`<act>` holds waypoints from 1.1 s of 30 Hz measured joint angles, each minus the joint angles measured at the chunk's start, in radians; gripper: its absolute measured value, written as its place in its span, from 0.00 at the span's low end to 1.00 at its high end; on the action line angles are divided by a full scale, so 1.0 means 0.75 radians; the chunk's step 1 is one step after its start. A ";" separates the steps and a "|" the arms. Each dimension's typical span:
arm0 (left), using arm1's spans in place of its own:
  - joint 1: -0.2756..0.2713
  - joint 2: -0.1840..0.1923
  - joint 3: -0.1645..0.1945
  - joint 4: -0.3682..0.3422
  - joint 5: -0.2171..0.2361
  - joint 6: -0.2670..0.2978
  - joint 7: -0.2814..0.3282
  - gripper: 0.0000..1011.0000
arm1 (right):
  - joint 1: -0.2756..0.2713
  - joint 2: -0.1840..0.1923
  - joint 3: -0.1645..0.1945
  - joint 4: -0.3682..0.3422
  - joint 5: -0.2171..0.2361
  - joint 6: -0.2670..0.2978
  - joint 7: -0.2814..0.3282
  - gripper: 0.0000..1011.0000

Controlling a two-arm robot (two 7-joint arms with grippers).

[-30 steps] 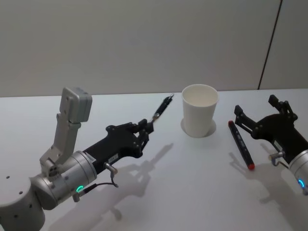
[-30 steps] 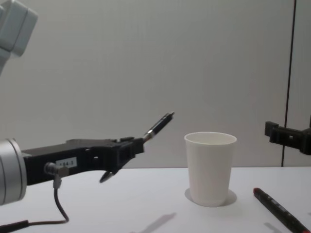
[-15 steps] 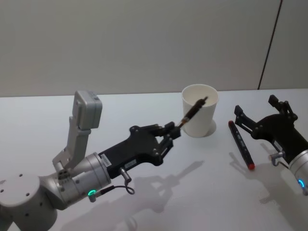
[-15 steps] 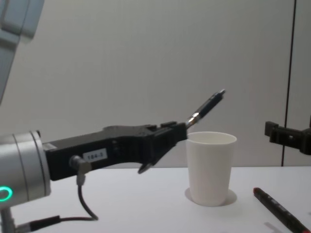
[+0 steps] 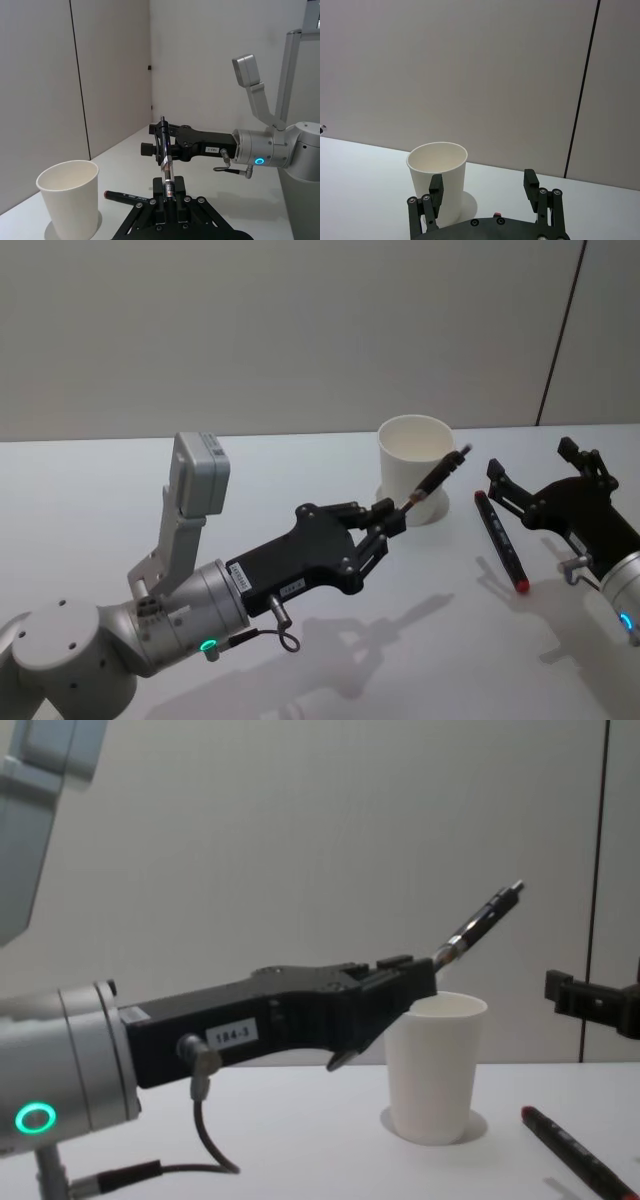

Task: Place the pen into the pen holder.

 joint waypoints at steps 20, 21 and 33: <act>-0.007 -0.010 0.013 0.003 0.006 -0.016 -0.032 0.12 | -0.031 0.018 0.018 -0.046 0.108 -0.013 0.054 1.00; -0.007 -0.010 0.013 0.003 0.006 -0.016 -0.032 0.12 | -0.037 0.021 0.020 -0.054 0.122 -0.013 0.058 1.00; -0.008 -0.012 0.015 0.003 0.006 -0.018 -0.037 0.12 | -0.151 0.095 0.059 -0.201 0.313 0.014 0.093 1.00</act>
